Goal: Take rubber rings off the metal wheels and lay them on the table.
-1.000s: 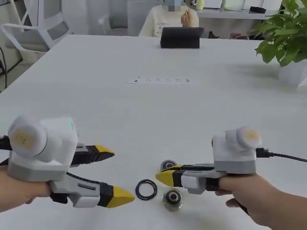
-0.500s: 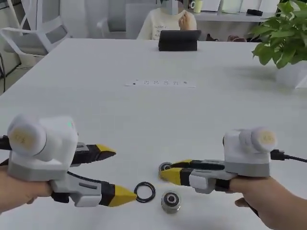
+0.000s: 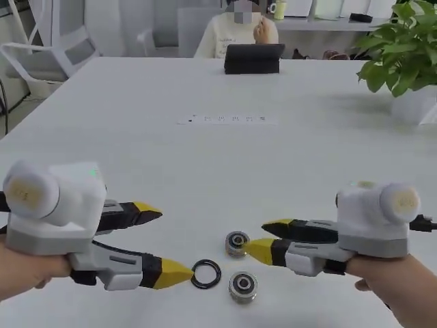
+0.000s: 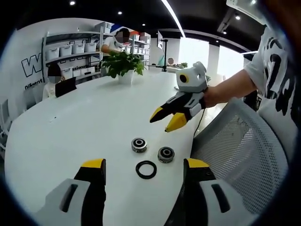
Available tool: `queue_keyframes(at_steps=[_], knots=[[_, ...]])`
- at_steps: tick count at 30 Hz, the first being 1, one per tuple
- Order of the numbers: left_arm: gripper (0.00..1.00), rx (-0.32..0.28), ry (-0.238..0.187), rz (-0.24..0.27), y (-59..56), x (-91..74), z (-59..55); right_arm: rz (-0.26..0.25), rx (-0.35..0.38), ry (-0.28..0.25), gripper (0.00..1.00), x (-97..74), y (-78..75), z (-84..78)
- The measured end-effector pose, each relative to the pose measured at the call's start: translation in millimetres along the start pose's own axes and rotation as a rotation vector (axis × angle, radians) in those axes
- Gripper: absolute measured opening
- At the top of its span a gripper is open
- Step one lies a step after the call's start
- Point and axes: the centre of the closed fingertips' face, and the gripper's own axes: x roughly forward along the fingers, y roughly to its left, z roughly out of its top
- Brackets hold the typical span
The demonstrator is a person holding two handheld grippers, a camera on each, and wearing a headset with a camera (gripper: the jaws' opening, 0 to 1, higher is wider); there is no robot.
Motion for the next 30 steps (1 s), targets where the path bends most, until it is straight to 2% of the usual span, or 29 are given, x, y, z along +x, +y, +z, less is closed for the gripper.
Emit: queue_keyframes(at_steps=[5,12,20,30], knots=[[0.65,-0.002,-0.006,0.006,0.1,-1.6,2.1,-0.013,-0.055,0.001,0.42,-8.3,-1.5,1.4],[0.65,-0.005,-0.013,0.018,1.0,-4.7,3.9,-0.031,-0.097,0.003,0.43,-19.6,-4.5,1.4],[0.65,-0.011,-0.020,0.034,2.2,-9.2,4.6,-0.049,-0.198,0.055,0.45,-31.5,-5.5,-10.1],[0.65,0.003,-0.015,0.053,2.1,-14.5,1.9,-0.050,-0.215,0.076,0.49,-43.5,-2.8,-20.8]])
